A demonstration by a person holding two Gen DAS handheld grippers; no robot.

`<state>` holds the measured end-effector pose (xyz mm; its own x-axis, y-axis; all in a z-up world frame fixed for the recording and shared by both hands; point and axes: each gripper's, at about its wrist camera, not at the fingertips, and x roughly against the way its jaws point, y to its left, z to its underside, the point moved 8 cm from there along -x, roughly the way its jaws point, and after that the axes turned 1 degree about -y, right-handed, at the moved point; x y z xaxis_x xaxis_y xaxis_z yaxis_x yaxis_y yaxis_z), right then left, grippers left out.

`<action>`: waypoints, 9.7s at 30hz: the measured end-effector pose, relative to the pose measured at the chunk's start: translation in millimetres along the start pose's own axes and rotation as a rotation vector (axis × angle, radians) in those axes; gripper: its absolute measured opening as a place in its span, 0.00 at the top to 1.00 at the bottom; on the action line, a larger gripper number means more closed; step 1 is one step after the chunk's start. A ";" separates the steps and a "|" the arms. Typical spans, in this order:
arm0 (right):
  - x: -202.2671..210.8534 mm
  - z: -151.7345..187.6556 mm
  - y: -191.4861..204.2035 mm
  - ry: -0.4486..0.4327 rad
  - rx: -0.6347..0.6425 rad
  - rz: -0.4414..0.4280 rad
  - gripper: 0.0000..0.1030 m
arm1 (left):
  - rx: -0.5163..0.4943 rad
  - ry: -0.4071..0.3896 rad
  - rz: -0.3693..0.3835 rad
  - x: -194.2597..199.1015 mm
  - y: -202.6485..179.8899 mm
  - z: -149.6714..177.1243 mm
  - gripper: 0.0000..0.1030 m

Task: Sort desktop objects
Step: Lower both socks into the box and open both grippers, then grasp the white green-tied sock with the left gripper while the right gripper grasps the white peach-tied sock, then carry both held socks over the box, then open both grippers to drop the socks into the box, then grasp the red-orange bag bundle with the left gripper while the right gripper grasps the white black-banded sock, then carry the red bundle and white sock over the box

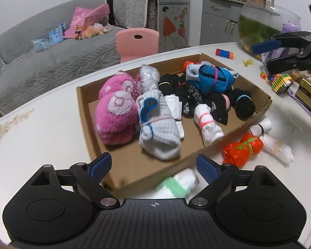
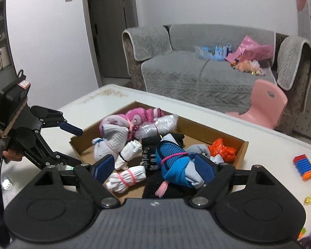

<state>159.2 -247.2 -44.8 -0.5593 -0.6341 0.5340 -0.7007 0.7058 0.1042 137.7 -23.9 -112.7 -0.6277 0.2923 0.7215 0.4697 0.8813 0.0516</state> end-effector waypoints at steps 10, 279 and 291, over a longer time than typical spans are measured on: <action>43.8 28.9 44.5 -0.066 0.011 -0.025 0.16 | -0.030 -0.005 0.035 21.9 -10.1 29.9 0.07; 29.9 97.1 8.1 -0.188 -0.674 -0.040 0.56 | 0.098 -0.143 -0.011 27.2 -95.0 -2.5 0.36; 33.3 28.3 -10.5 -0.282 -0.762 -0.275 0.56 | 0.067 -0.221 -0.041 60.4 -72.0 -46.3 0.36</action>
<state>135.3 -284.6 -51.9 -0.5730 -0.7974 0.1892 -0.3949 0.4709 0.7888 94.7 -86.8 -40.9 -0.7695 0.3232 0.5509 0.4031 0.9148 0.0264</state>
